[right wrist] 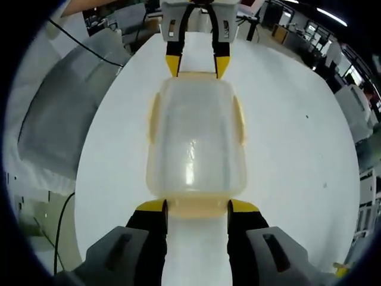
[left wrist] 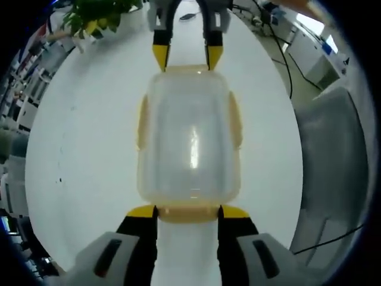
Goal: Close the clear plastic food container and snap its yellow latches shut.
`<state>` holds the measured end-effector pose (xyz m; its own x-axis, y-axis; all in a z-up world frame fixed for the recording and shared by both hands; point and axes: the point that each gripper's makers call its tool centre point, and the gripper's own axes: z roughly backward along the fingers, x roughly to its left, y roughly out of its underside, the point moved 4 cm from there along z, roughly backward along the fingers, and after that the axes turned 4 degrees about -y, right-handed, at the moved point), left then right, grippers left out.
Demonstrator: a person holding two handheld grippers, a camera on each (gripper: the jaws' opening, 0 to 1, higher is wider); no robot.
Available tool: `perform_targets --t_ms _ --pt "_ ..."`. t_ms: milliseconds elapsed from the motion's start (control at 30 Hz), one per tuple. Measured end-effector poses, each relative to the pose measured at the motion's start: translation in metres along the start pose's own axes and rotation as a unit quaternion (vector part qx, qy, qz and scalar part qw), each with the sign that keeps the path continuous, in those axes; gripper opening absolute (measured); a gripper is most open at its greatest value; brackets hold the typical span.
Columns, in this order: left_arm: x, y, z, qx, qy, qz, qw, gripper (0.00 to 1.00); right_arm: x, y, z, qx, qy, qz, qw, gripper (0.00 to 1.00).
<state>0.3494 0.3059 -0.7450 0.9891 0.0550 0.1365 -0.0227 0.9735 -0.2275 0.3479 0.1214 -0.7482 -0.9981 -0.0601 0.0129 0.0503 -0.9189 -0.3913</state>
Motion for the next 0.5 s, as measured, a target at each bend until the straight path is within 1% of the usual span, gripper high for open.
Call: perform_targets --t_ms 167,500 --pt "0.0021 0.0029 0.0011 -0.001 -0.001 0.003 1.0000 0.34 -0.0001 -0.0018 -0.0001 -0.009 0.003 -0.001 1.0000 0.35" --pt "0.0023 0.0027 -0.0009 0.002 -0.003 0.004 1.0000 0.34 -0.0028 -0.0014 -0.0017 -0.002 0.005 0.003 1.0000 0.36"
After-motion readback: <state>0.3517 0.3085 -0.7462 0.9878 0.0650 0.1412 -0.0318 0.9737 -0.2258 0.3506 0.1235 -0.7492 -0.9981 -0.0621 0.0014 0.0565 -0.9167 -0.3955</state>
